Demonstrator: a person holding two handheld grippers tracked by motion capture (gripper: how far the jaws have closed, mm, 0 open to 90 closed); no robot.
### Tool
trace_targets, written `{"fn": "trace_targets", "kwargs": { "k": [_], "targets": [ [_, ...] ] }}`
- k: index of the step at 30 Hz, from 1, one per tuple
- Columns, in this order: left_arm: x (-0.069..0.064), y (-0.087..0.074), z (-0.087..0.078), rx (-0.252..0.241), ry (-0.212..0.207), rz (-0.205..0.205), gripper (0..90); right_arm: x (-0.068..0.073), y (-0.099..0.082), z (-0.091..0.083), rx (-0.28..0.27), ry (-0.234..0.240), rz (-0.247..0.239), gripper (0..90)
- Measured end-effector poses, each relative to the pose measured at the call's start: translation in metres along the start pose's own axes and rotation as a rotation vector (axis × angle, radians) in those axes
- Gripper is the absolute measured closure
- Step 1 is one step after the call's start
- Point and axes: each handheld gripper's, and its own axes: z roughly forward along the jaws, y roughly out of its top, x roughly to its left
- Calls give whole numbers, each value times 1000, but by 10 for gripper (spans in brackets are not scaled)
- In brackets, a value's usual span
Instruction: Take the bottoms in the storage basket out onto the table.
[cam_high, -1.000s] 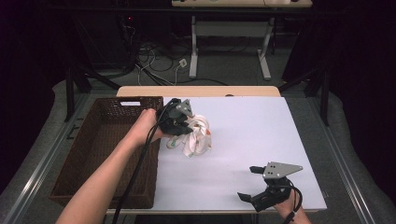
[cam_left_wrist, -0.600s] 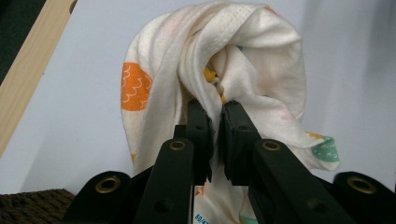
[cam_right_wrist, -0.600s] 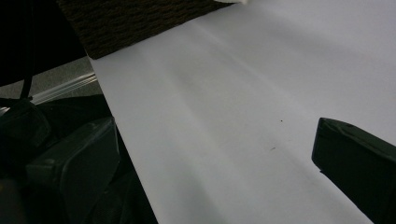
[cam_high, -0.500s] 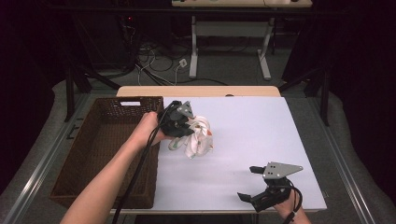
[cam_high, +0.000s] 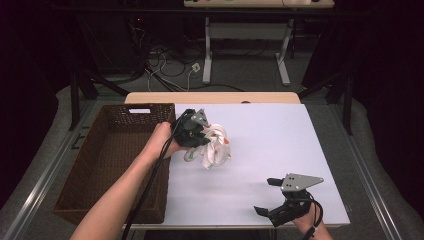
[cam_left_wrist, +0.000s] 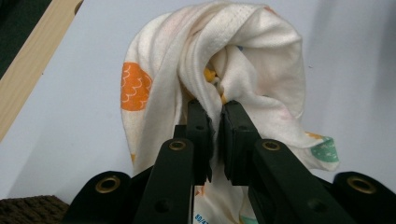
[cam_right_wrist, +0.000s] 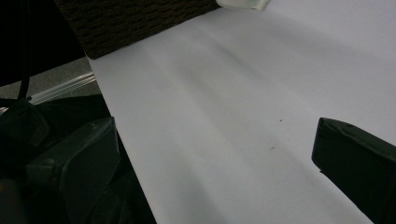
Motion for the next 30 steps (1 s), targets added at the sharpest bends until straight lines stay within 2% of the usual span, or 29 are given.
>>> {"fn": "trace_targets", "kwargs": {
  "k": [6,17,18,24,30],
  "targets": [
    [-1,-1,6,-2,0,1,829,0,0,0,-2,0,0,4],
    [-2,-5,15,-16,2,-41,829,0,0,0,2,-1,5,4],
    [-2,-5,16,-15,2,-34,829,0,0,-1,0,0,2,4],
    [-3,-7,23,-21,7,-62,829,0,0,-2,-8,2,2,4],
    [-2,-9,29,-30,30,-94,829,-1,1,-2,-8,-1,2,4]
  ]
}}
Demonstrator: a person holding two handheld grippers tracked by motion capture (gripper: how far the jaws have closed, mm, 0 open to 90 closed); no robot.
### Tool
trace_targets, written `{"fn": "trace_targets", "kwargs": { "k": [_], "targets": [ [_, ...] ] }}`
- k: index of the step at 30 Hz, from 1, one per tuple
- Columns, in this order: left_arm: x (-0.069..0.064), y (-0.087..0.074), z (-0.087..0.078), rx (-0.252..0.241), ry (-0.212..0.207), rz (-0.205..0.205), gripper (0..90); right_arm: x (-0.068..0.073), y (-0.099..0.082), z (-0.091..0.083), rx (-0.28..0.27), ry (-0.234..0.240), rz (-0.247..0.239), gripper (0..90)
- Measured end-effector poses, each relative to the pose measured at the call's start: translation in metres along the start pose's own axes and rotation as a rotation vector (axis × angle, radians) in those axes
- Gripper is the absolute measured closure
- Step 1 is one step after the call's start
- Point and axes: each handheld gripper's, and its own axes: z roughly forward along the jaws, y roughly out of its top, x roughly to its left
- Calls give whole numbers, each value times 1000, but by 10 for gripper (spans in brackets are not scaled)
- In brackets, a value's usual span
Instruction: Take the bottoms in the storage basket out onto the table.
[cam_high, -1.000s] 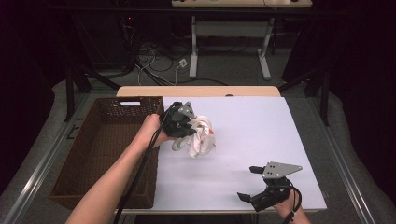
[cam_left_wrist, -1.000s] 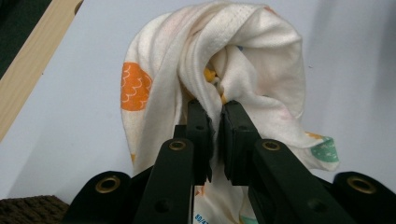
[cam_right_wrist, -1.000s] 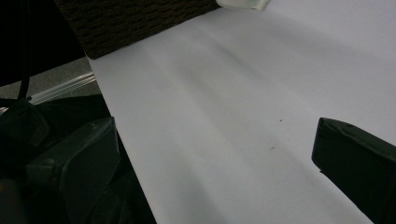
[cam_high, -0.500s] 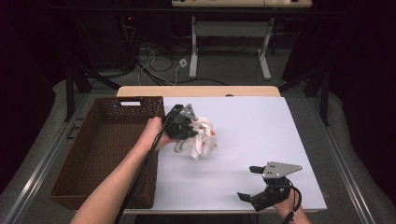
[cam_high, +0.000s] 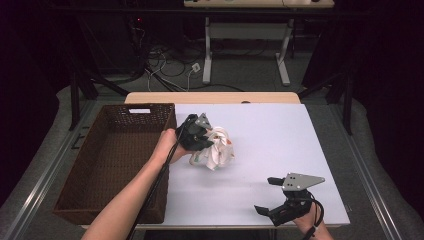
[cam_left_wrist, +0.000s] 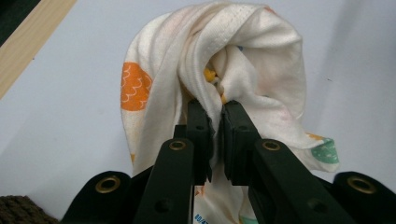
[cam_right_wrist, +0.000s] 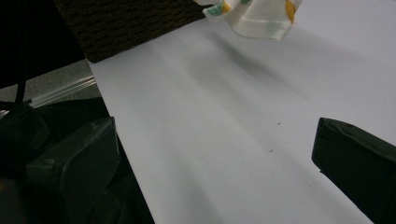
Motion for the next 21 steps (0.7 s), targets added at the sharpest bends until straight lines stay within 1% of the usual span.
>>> {"fn": "trace_targets", "kwargs": {
  "k": [4,6,8,10,11,14,18,19,21],
  "targets": [
    [1,-2,5,-9,12,-34,829,-1,0,0,1,-3,1,4],
    [1,-3,7,-10,16,-40,829,-1,0,0,-1,-5,0,4],
    [0,-5,10,-6,21,-54,829,-1,0,0,-4,-1,1,4],
    [1,-7,12,2,23,-59,829,-2,0,-1,-8,1,3,4],
    [1,-8,14,5,21,-71,829,-2,0,0,-11,-5,8,4],
    [1,-9,18,20,21,-77,827,-1,0,1,-5,3,13,4],
    [3,-10,21,24,18,-87,826,-1,0,1,-1,9,9,4],
    [2,-10,22,28,17,-98,826,-1,0,1,-1,9,9,4],
    [2,-10,24,35,13,-100,824,-2,0,1,7,11,8,4]
  ]
}}
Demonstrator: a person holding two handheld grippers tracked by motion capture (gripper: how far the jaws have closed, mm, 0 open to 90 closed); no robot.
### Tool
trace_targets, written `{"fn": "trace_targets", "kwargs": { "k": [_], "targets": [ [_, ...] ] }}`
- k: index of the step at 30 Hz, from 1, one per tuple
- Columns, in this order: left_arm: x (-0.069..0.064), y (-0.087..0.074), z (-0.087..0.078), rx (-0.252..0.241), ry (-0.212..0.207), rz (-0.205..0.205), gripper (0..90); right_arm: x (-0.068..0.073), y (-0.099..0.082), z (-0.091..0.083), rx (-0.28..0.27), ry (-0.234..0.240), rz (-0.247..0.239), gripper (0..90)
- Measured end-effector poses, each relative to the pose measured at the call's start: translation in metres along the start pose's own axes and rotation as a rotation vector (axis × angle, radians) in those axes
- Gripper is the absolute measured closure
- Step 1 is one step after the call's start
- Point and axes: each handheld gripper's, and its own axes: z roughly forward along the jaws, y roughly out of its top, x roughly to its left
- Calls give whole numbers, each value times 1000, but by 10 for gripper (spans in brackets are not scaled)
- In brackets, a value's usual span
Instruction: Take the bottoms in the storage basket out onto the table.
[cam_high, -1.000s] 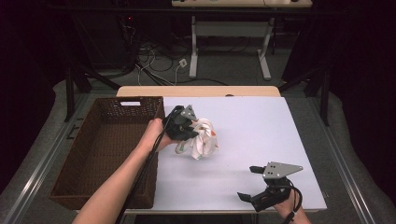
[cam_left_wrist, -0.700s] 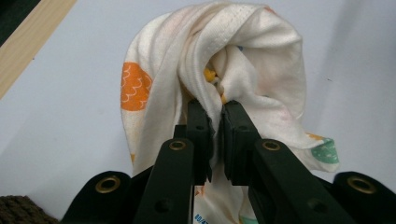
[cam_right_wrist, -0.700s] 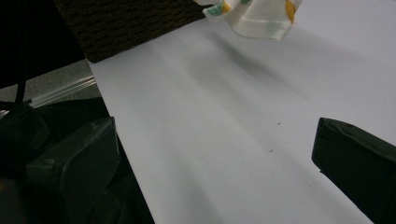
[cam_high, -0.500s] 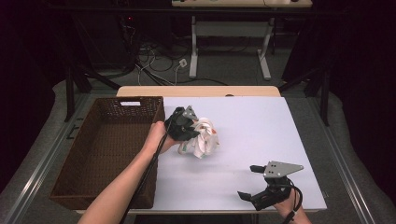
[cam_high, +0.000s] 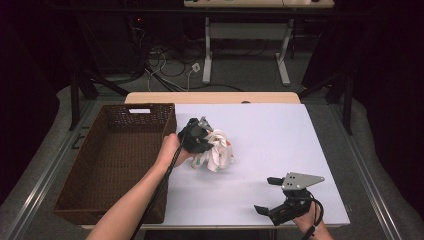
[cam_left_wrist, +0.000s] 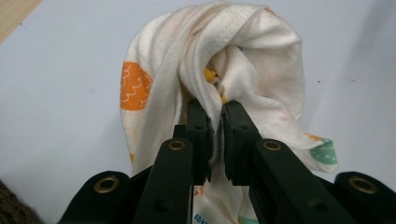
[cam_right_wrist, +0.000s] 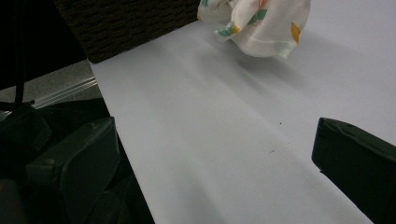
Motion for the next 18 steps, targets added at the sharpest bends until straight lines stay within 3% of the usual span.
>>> {"fn": "trace_targets", "kwargs": {
  "k": [4,8,10,11,12,14,16,18],
  "targets": [
    [-1,1,6,24,-11,-26,820,1,0,0,-4,-4,0,4],
    [-3,2,12,64,-9,-23,813,2,0,-1,2,3,1,4],
    [-3,1,13,62,-7,-27,806,2,0,-1,-3,3,-1,4],
    [-4,2,13,64,-3,-28,776,3,1,-1,-4,6,-1,4],
    [-4,3,11,64,7,-47,654,3,1,-1,-4,6,-3,4],
    [-4,4,8,50,5,-64,543,4,1,0,-9,8,-2,4],
    [-4,5,5,39,5,-79,516,4,2,0,-8,10,-3,4],
    [-5,5,2,38,8,-88,433,4,2,1,-10,13,-4,4]
  ]
}}
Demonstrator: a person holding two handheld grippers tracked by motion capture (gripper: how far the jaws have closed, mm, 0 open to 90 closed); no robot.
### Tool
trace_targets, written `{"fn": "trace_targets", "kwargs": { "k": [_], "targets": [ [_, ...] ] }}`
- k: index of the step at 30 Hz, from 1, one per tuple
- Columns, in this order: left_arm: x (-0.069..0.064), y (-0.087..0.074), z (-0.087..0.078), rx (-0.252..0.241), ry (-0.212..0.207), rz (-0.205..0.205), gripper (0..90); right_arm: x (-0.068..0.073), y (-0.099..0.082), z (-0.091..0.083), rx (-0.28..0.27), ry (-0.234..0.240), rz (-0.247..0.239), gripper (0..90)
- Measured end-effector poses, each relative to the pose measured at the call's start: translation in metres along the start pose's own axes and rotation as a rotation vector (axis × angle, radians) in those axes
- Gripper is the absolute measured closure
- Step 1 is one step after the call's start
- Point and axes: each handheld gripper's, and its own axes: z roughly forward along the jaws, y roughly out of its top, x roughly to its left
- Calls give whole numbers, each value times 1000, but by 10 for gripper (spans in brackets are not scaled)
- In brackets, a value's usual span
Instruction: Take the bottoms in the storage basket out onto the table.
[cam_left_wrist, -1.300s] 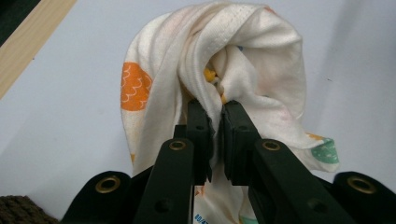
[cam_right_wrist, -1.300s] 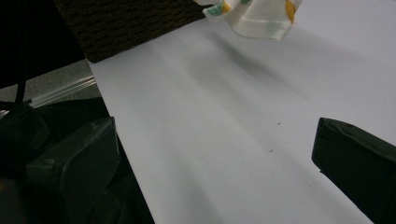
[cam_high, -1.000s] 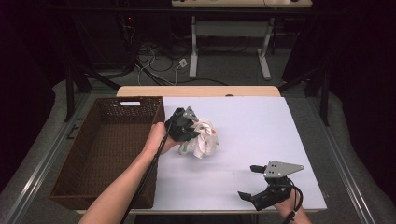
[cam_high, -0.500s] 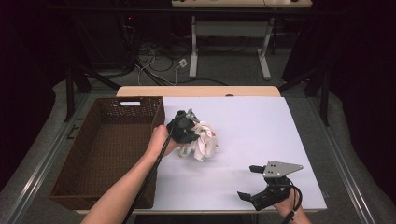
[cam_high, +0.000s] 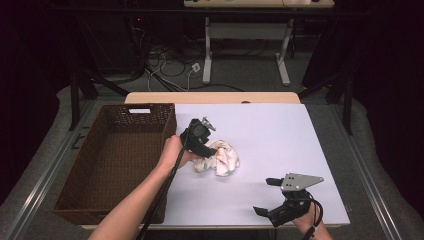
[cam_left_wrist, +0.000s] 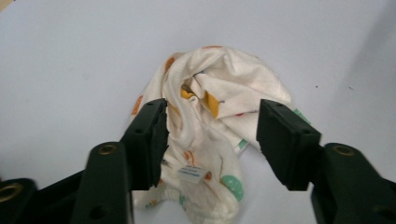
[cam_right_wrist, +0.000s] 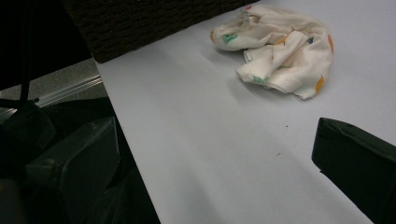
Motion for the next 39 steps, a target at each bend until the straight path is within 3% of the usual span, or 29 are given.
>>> {"fn": "trace_targets", "kwargs": {
  "k": [8,9,20,23,39],
  "targets": [
    [-2,-6,-8,13,-7,-19,213,-1,0,0,2,-2,-2,3],
    [-2,-7,-10,20,-6,-6,213,-1,0,0,2,-2,-2,3],
    [-4,-22,-34,-19,-7,-34,55,3,2,3,19,-1,-22,3],
    [-2,-27,-39,-20,-4,-52,31,2,2,4,16,-1,-18,3],
    [0,-52,-61,-22,9,-64,0,2,2,3,18,-1,-15,3]
  ]
}}
